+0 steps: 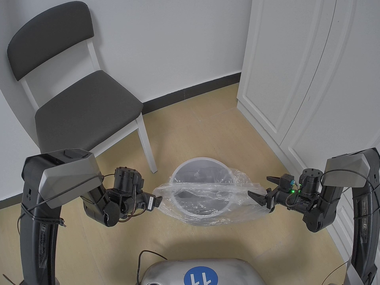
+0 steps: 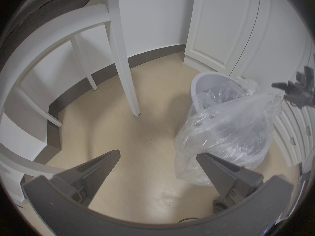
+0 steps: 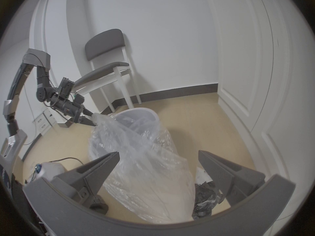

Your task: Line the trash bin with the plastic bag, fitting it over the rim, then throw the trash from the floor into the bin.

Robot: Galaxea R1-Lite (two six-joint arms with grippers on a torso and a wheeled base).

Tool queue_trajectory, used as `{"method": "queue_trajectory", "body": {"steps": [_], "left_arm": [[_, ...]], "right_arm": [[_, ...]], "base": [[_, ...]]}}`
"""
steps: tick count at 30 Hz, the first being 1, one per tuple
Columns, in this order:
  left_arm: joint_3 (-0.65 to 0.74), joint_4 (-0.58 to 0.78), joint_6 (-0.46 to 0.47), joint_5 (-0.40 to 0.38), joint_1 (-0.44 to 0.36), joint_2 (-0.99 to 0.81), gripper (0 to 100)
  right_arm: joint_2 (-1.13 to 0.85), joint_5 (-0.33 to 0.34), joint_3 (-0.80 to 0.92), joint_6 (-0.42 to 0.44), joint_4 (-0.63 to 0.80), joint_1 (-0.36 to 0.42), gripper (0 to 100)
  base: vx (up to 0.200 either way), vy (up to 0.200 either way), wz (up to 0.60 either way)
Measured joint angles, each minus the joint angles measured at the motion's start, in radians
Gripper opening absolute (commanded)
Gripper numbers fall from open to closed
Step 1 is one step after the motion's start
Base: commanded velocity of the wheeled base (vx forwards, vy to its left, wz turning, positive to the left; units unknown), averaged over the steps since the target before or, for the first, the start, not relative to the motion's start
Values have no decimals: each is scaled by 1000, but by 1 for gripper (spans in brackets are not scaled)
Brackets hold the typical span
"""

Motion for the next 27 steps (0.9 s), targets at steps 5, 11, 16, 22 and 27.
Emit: {"method": "queue_trajectory", "body": {"steps": [5, 11, 16, 22, 27], "left_arm": [[54, 8, 67, -13, 28, -49, 100], [151, 14, 130, -77, 43, -139, 100], [206, 18, 166, -92, 43, -203, 100], [248, 19, 177, -94, 37, -274, 100], [279, 16, 189, -93, 27, -336, 100]], "right_arm": [[-48, -137, 10, 0, -1, 70, 100], [-103, -283, 40, -15, 0, 158, 100], [-145, -438, 57, -45, 0, 221, 100], [-196, -549, 14, -78, 214, 266, 100], [-257, -610, -83, -166, 545, 296, 100]], "base": [[0, 0, 0], [0, 0, 0], [0, 0, 0], [0, 0, 0], [0, 0, 0]]}}
